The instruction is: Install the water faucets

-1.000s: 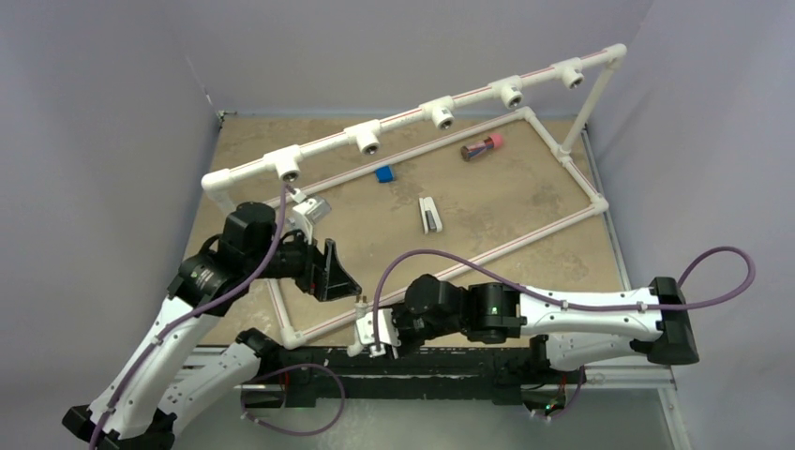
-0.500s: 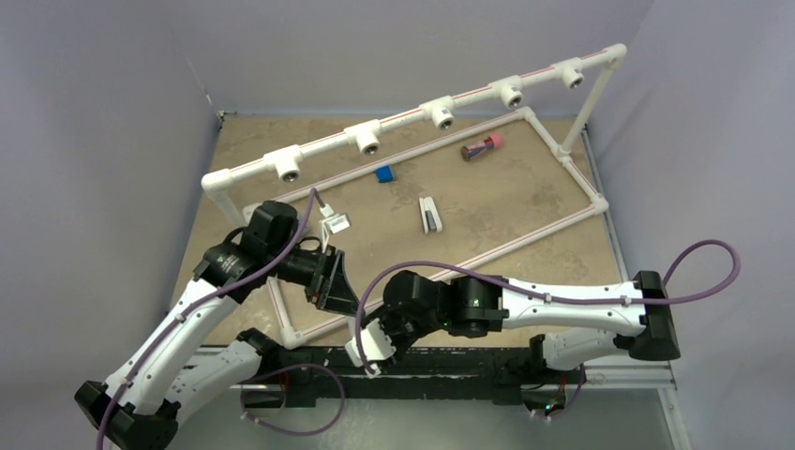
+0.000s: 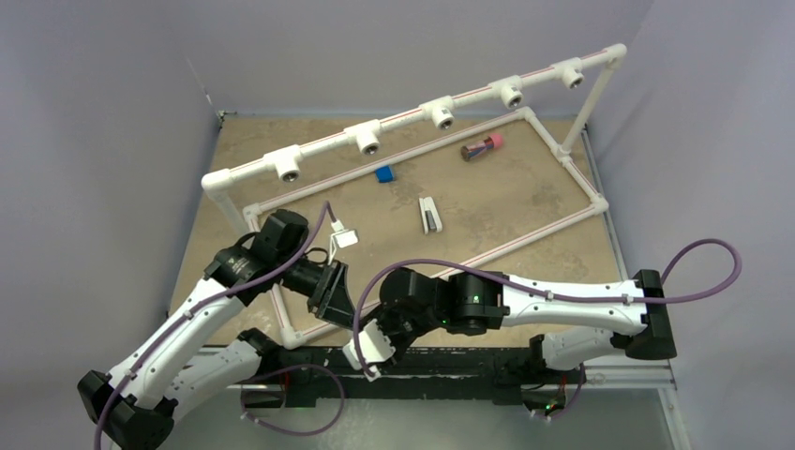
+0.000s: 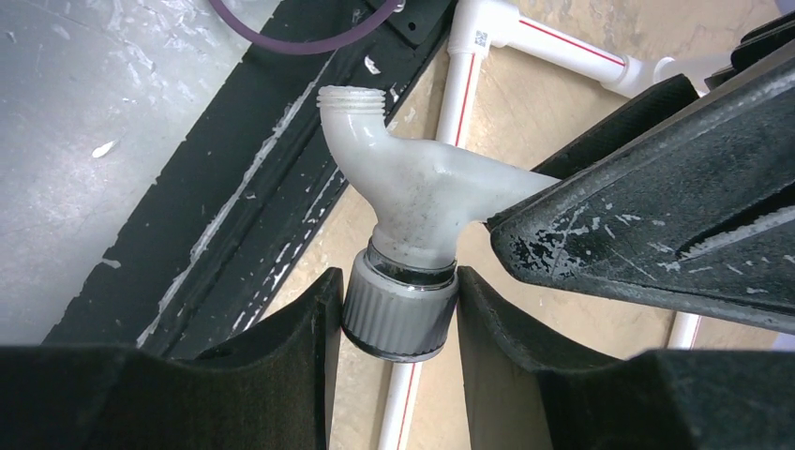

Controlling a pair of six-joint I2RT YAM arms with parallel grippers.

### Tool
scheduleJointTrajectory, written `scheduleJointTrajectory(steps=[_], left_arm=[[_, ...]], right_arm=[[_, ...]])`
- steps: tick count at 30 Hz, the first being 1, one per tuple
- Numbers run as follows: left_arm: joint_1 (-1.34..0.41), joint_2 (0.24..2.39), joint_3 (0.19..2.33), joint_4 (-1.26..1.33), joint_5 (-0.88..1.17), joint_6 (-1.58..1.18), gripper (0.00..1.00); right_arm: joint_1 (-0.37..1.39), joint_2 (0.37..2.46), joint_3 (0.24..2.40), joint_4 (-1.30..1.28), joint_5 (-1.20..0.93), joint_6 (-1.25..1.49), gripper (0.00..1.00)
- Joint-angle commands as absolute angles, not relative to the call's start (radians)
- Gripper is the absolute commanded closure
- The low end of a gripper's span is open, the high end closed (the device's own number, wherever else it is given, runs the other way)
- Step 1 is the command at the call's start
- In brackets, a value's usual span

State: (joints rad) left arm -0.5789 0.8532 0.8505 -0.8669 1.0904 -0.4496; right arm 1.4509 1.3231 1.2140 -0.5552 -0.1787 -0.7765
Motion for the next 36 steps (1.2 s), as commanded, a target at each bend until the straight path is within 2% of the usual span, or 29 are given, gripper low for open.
scheduleJointTrajectory(steps=[1,5,7,8,9,10,14,17,22,23,25,27,32,36], left_arm=[[-0.599,0.859,0.85,-0.874,1.127,-0.419,0.53],[-0.609,0.867,0.853,-0.877,1.129,-0.414,0.6],[-0.61,0.868,0.853,-0.876,1.126,-0.412,0.68],[-0.611,0.868,0.854,-0.874,1.129,-0.411,0.79],[-0.611,0.868,0.853,-0.872,1.13,-0.411,0.96],[-0.611,0.867,0.854,-0.87,1.132,-0.411,1.0],[-0.612,0.865,0.854,-0.858,1.141,-0.419,1.0],[-0.611,0.859,0.849,-0.856,1.135,-0.427,1.0],[-0.612,0.838,0.838,-0.846,1.106,-0.443,1.0],[-0.611,0.83,0.829,-0.835,1.102,-0.455,1.0],[-0.612,0.81,0.815,-0.799,1.097,-0.482,1.0],[-0.612,0.788,0.802,-0.767,1.083,-0.512,1.0],[-0.612,0.741,0.796,-0.706,1.034,-0.576,1.0],[-0.611,0.71,0.812,-0.693,0.938,-0.615,1.0]], right_arm=[[1.452,1.322,1.265,-0.592,-0.217,-0.787,1.0],[1.454,1.324,1.265,-0.604,-0.225,-0.78,1.0],[1.456,1.324,1.265,-0.609,-0.23,-0.778,1.0],[1.456,1.324,1.262,-0.61,-0.231,-0.776,1.0],[1.457,1.323,1.261,-0.611,-0.232,-0.776,1.0],[1.457,1.322,1.26,-0.608,-0.233,-0.775,1.0],[1.457,1.315,1.259,-0.575,-0.244,-0.745,1.0],[1.457,1.266,1.212,-0.509,-0.247,-0.678,0.76],[1.456,1.193,1.138,-0.413,-0.189,-0.527,0.58],[1.456,1.185,1.13,-0.399,-0.175,-0.5,0.49],[1.451,1.169,1.109,-0.378,-0.157,-0.453,0.45],[1.436,1.147,1.084,-0.354,-0.149,-0.409,0.04],[1.406,1.087,1.032,-0.301,-0.116,-0.293,0.02],[1.387,1.003,0.97,-0.208,0.003,-0.115,0.02]])
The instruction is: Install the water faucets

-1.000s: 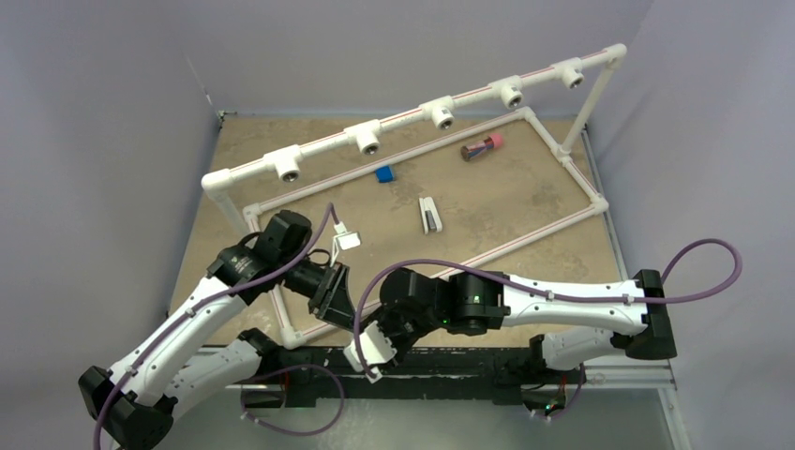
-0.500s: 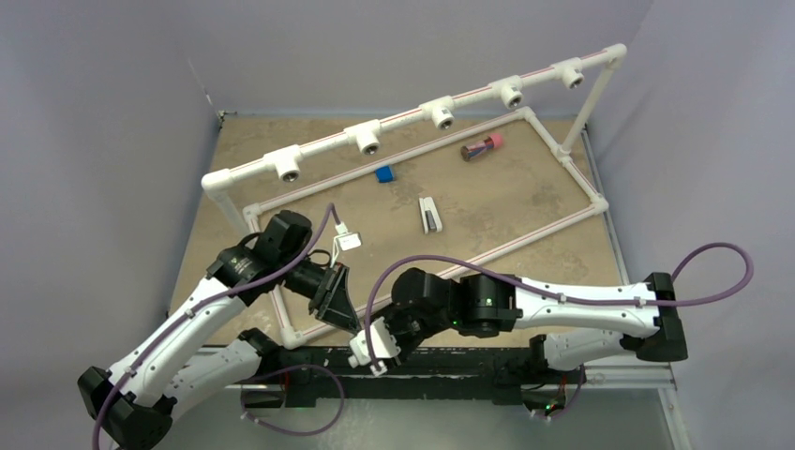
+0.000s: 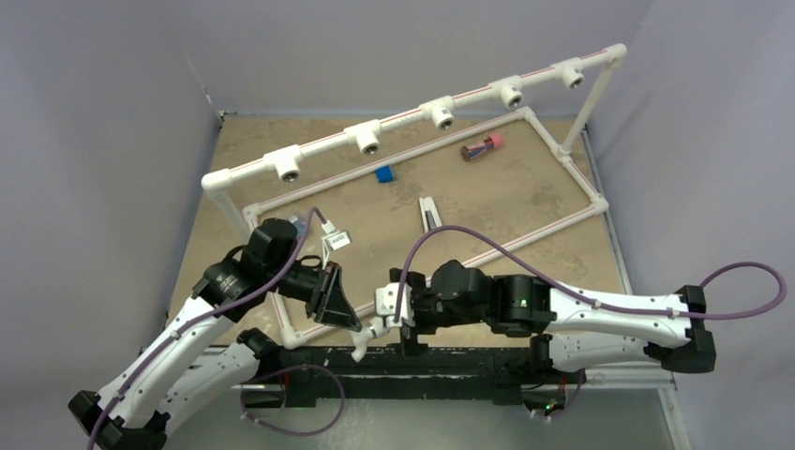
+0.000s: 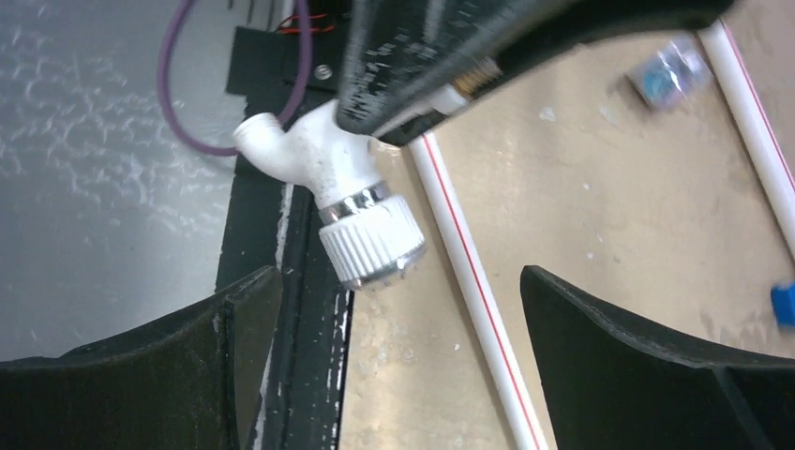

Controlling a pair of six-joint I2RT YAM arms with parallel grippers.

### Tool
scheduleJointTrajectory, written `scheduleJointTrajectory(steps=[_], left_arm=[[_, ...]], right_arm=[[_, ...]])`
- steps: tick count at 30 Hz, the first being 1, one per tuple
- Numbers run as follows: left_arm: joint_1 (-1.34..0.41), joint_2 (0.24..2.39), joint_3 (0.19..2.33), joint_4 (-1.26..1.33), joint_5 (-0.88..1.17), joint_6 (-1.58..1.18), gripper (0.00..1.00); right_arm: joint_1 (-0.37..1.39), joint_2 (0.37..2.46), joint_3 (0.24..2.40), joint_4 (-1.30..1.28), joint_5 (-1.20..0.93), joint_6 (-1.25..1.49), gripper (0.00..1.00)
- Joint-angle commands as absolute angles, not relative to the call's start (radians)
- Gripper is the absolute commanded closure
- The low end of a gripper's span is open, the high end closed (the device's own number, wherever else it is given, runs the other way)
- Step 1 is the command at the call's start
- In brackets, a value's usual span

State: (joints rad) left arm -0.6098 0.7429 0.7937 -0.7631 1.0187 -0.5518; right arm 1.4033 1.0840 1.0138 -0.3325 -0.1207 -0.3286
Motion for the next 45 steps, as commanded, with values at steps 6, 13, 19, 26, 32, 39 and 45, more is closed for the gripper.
scheduleJointTrajectory(steps=[6,13,19,26,32,39,45], left_arm=[[-0.611,0.638,0.854,-0.65,0.788,-0.677,1.0],[-0.611,0.524,0.863,-0.525,0.583,-0.77,1.0],[-0.611,0.431,0.824,-0.402,0.497,-0.831,1.0],[-0.611,0.377,0.797,-0.272,0.466,-0.89,1.0],[-0.611,0.312,0.691,-0.083,0.481,-1.005,1.0],[-0.611,0.24,0.583,0.175,0.5,-1.093,1.0],[-0.611,0.244,0.568,0.311,0.531,-1.114,1.0]], right_arm=[[1.381,0.932,0.905,-0.149,0.272,0.19,0.02],[1.376,0.824,0.738,0.029,0.196,0.478,0.02],[1.376,0.785,0.658,0.184,0.159,0.681,0.06],[1.376,0.82,0.662,0.36,0.088,0.749,0.05],[1.376,0.856,0.685,0.517,0.099,0.716,0.09],[1.376,0.917,0.721,0.685,0.129,0.729,0.15],[1.376,0.976,0.755,0.796,0.092,0.733,0.2]])
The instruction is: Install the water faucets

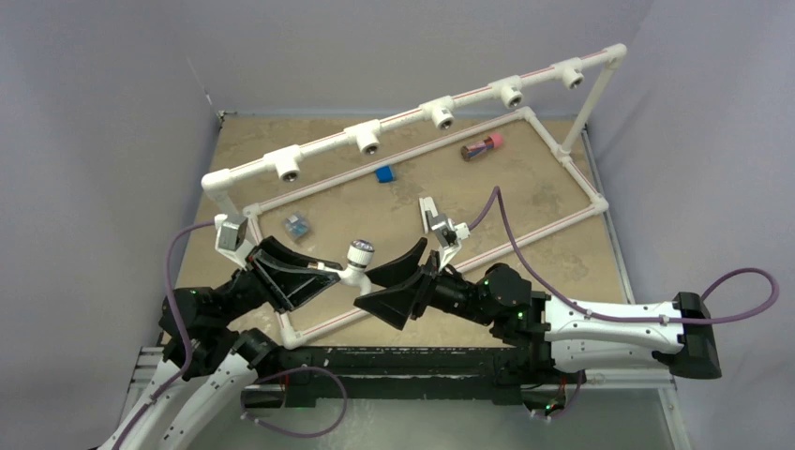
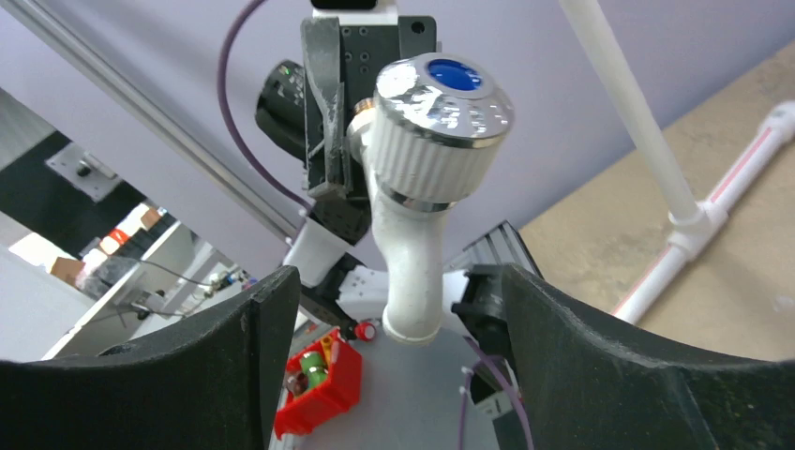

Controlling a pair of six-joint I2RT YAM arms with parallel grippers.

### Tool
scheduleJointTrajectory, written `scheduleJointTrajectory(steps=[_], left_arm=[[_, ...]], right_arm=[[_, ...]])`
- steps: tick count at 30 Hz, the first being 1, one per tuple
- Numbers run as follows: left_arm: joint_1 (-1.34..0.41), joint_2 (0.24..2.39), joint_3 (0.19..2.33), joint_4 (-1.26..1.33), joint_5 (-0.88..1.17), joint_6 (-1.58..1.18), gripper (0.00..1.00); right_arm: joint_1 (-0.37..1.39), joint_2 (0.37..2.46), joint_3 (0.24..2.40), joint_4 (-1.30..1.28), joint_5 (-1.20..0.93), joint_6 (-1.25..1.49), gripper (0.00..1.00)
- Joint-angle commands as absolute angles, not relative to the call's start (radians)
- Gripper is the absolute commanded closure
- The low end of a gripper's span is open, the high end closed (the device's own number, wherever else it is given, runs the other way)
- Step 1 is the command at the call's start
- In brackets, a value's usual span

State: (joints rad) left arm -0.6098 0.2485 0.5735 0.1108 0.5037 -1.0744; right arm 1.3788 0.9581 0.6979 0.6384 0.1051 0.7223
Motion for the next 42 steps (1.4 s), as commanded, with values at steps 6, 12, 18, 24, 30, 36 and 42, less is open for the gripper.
scheduleJointTrajectory(steps=[6,12,18,24,30,36,42], left_arm=[[-0.611,0.239,0.555,0.393,0.53,-1.124,1.0],[-0.611,0.222,0.551,0.41,0.52,-1.122,1.0],[-0.611,0.216,0.54,0.436,0.502,-1.12,1.0],[-0.611,0.214,0.521,0.478,0.485,-1.127,1.0],[-0.611,0.209,0.506,0.506,0.465,-1.129,1.0],[-0.611,0.213,0.497,0.525,0.457,-1.135,1.0],[-0.611,0.219,0.492,0.53,0.447,-1.137,1.0]], right_arm=[[1.376,1.013,0.782,0.88,0.048,0.727,0.28],[1.376,1.046,0.816,0.911,0.044,0.714,0.34],[1.376,1.073,0.832,0.915,0.051,0.707,0.4],[1.376,1.088,0.844,0.923,0.048,0.706,0.46],[1.376,1.092,0.844,0.928,0.051,0.695,0.51],[1.376,1.09,0.842,0.926,0.056,0.689,0.62],[1.376,1.101,0.859,0.902,0.103,0.67,1.0]])
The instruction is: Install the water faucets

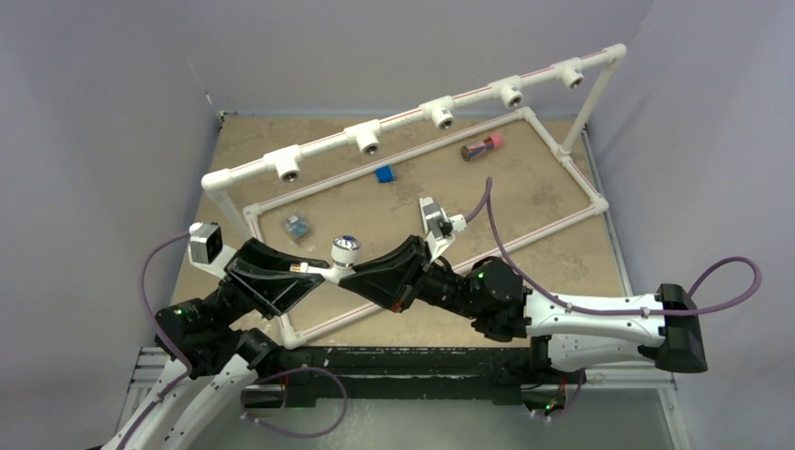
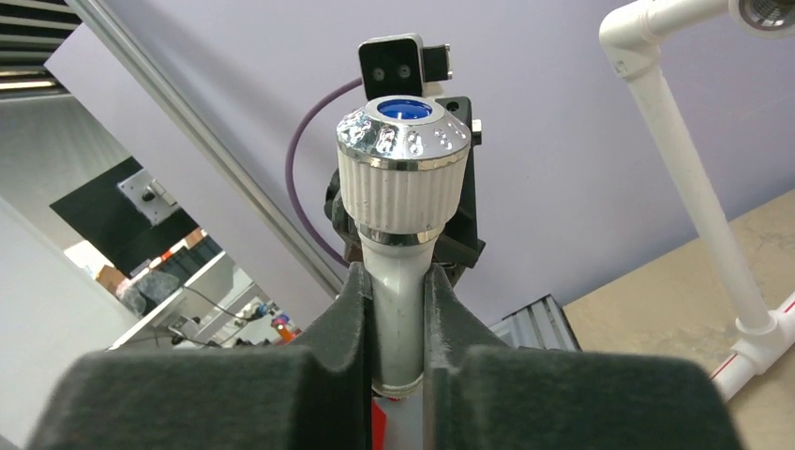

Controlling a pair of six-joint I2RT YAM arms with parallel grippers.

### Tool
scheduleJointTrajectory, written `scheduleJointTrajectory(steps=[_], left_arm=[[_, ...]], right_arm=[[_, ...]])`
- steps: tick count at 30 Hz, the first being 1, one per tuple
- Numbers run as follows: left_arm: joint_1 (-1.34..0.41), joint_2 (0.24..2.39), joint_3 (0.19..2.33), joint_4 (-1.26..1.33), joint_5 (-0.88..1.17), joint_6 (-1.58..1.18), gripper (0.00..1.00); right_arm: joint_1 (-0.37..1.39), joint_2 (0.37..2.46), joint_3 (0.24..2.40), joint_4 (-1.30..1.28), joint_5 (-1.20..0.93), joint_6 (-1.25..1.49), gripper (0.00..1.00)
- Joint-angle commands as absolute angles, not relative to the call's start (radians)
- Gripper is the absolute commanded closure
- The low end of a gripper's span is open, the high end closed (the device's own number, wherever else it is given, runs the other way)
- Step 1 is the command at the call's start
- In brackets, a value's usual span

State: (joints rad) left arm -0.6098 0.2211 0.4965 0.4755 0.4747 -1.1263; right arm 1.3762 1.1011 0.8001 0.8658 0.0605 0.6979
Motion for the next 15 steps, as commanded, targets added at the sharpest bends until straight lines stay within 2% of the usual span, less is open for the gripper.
scheduleJointTrajectory(steps=[1,5,6,7,8,9,10,12,15], left_arm=[[-0.611,0.219,0.492,0.526,0.446,-1.137,1.0],[-0.611,0.217,0.522,0.419,0.42,-1.131,1.0],[-0.611,0.216,0.535,0.379,0.413,-1.12,0.96],[-0.611,0.214,0.55,0.338,0.404,-1.112,0.83],[-0.611,0.212,0.566,0.286,0.387,-1.102,0.75],[-0.611,0.211,0.587,0.23,0.371,-1.092,0.6],[-0.611,0.211,0.61,0.175,0.355,-1.073,0.53],[-0.611,0.216,0.674,0.066,0.319,-1.029,0.44],[-0.611,0.253,0.775,-0.09,0.291,-0.938,0.36]], right_arm=[[1.376,1.103,0.863,0.899,0.119,0.666,1.0],[1.376,1.092,0.849,0.913,0.14,0.647,1.0],[1.376,1.089,0.847,0.912,0.142,0.641,1.0],[1.376,1.085,0.847,0.908,0.143,0.634,1.0],[1.376,1.08,0.848,0.9,0.149,0.626,1.0],[1.376,1.075,0.85,0.889,0.156,0.616,1.0],[1.376,1.069,0.853,0.872,0.159,0.603,1.0],[1.376,1.053,0.864,0.818,0.16,0.585,1.0],[1.376,1.028,0.882,0.733,0.186,0.55,1.0]])
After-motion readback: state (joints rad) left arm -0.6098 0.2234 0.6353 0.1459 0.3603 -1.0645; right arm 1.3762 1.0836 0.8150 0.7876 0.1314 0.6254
